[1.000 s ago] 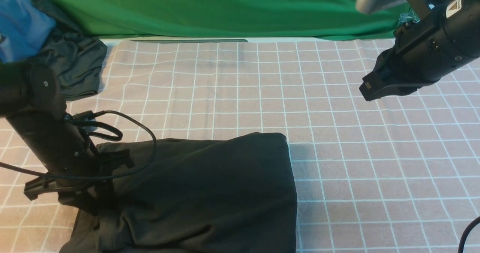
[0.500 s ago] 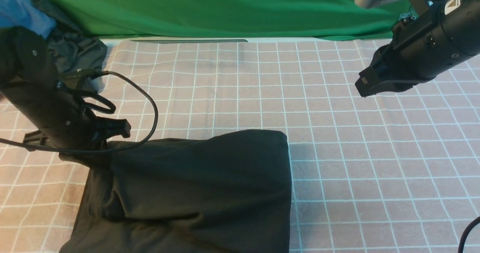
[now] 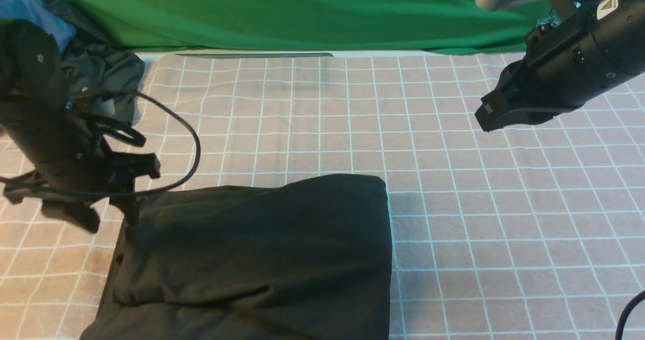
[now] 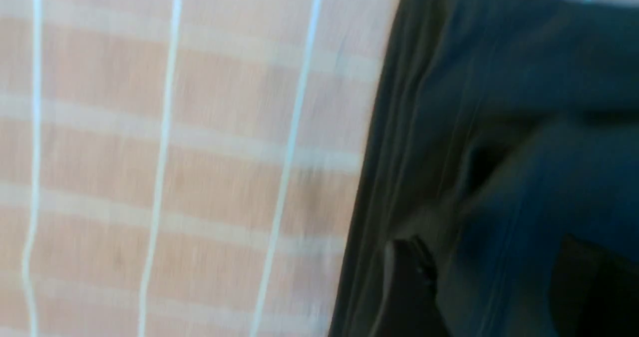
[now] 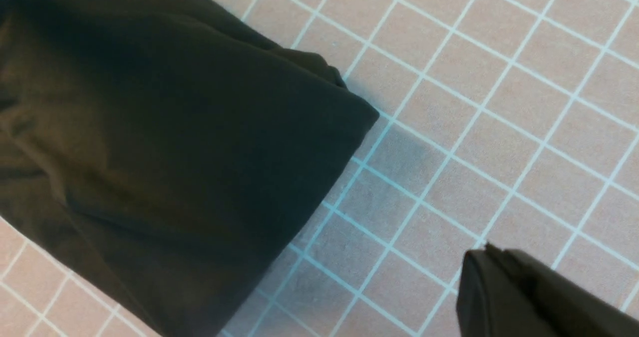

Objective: Fold a long-sleeved shirt over a pink coffee tablecloth.

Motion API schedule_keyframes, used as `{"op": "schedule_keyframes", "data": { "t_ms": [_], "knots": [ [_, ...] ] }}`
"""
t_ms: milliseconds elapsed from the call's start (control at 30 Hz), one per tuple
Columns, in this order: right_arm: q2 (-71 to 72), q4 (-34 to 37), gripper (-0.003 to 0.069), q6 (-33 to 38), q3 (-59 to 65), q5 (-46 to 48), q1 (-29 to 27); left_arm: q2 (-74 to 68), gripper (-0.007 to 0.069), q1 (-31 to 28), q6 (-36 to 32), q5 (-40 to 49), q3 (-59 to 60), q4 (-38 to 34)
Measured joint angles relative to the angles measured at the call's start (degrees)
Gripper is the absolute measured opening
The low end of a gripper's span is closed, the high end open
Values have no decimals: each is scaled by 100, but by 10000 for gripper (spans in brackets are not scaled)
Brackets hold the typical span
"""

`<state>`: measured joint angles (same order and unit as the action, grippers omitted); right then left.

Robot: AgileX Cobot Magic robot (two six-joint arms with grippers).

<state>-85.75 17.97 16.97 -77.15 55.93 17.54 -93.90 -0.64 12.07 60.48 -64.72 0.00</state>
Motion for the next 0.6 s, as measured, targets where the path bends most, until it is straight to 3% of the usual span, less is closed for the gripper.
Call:
{"op": "schedule_keyframes", "data": {
  "t_ms": [200, 500, 600],
  "knots": [
    [0, 30, 37, 0, 0, 15, 0, 148, 412, 0, -198, -282, 805, -540],
    [0, 31, 37, 14, 0, 15, 0, 148, 403, 0, -285, -813, 1423, -498],
    [0, 36, 37, 18, 0, 15, 0, 148, 309, 0, -344, -863, 1423, -531]
  ]
}}
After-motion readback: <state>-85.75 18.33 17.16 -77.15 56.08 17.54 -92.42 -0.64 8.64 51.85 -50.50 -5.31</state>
